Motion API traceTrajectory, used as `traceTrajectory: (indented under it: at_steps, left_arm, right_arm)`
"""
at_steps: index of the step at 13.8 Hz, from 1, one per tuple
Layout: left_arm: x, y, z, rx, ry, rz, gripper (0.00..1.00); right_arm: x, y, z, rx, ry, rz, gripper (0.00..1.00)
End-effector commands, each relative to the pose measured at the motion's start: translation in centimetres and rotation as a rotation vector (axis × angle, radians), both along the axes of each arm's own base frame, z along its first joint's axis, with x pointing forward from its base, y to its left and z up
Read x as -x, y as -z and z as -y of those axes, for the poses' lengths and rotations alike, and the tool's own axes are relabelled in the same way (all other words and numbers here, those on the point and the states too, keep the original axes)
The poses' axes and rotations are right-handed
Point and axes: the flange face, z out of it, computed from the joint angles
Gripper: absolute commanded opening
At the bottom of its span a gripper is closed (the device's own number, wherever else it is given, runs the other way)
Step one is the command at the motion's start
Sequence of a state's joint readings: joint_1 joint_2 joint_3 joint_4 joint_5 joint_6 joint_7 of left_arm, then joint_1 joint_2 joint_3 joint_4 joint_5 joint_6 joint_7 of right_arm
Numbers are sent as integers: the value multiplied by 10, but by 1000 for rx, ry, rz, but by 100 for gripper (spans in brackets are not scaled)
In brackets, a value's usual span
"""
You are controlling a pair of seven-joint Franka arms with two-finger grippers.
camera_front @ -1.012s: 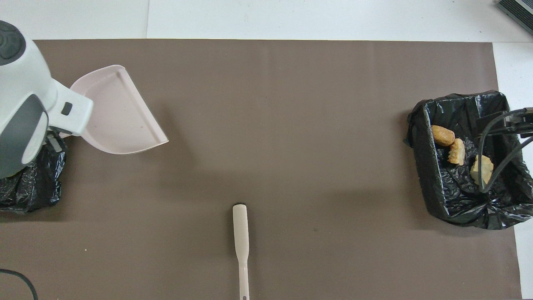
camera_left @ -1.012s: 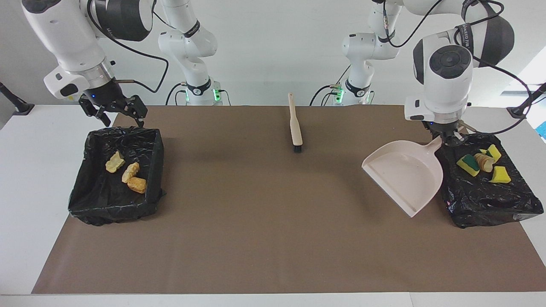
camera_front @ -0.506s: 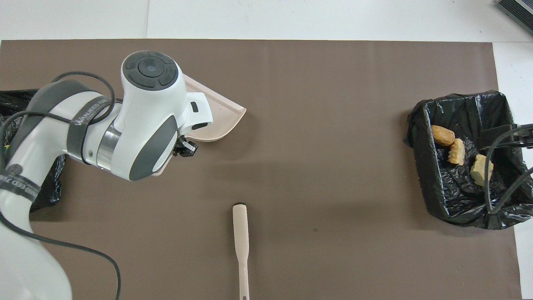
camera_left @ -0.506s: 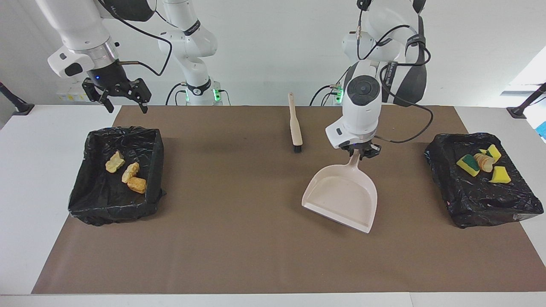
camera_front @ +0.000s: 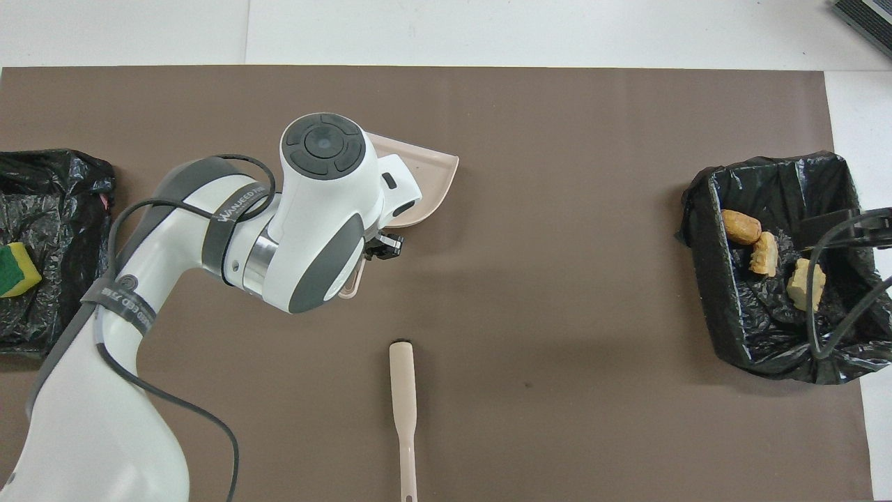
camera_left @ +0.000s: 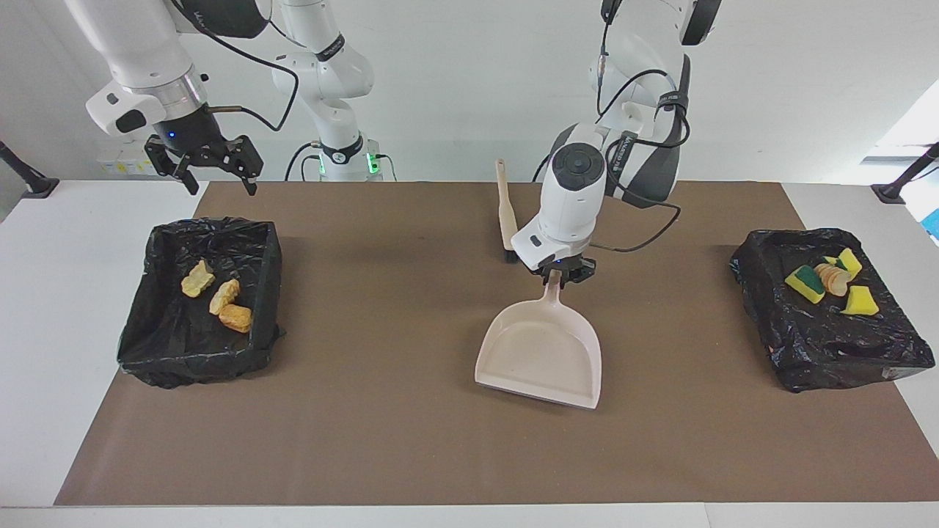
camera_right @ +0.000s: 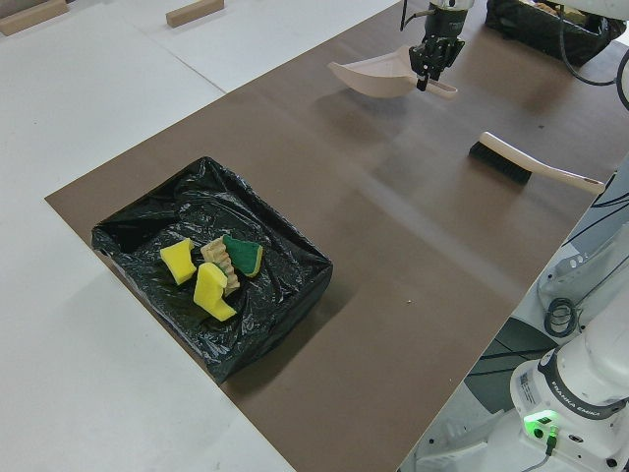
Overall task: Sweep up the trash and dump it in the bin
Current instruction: 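Place the empty dustpan at the mat center with the left gripper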
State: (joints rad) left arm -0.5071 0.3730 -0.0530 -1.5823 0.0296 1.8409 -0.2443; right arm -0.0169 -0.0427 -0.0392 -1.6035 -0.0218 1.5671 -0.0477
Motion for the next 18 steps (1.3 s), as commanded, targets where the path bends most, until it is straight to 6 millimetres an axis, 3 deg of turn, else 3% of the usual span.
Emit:
traceTrajectory:
  at_steps: [1, 3, 8, 9, 10, 11, 12, 14, 15, 16, 18]
  left_arm:
    - [1, 21, 24, -1, -40, -6, 0]
    - [-1, 41, 37, -4, -163, 19, 0]
    - [-4, 51, 40, 7, -185, 26, 0]
    - [-4, 51, 41, 5, -182, 27, 4]
    - [-4, 48, 40, 4, -182, 30, 29]
    - [-5, 39, 39, 17, -184, 47, 82]
    - [-3, 40, 38, 6, -168, 48, 100]
    - [-1, 27, 32, 5, -175, 51, 100]
    - [0, 8, 21, 13, -192, 66, 100]
    - [6, -8, 5, 9, -214, 71, 100]
    - [12, -43, -45, -12, -263, 58, 100]
  right_arm:
    - [5, 1, 0, -20, -22, -9, 100]
    - [5, 0, 0, -19, -22, -5, 100]
    - [5, 0, -1, -19, -24, -6, 100]
    - [5, 0, 0, -20, -22, -7, 100]
    - [5, 0, 0, -20, -22, -7, 100]
    - [5, 0, -1, -19, -24, -6, 100]
    - [5, 1, -1, -18, -24, -7, 100]
    - [5, 0, 0, -19, -22, -6, 100]
    - [5, 0, -1, -19, -24, -6, 100]
    - [5, 1, -1, -20, -24, -9, 100]
    - [5, 0, 0, -18, -22, -6, 100]
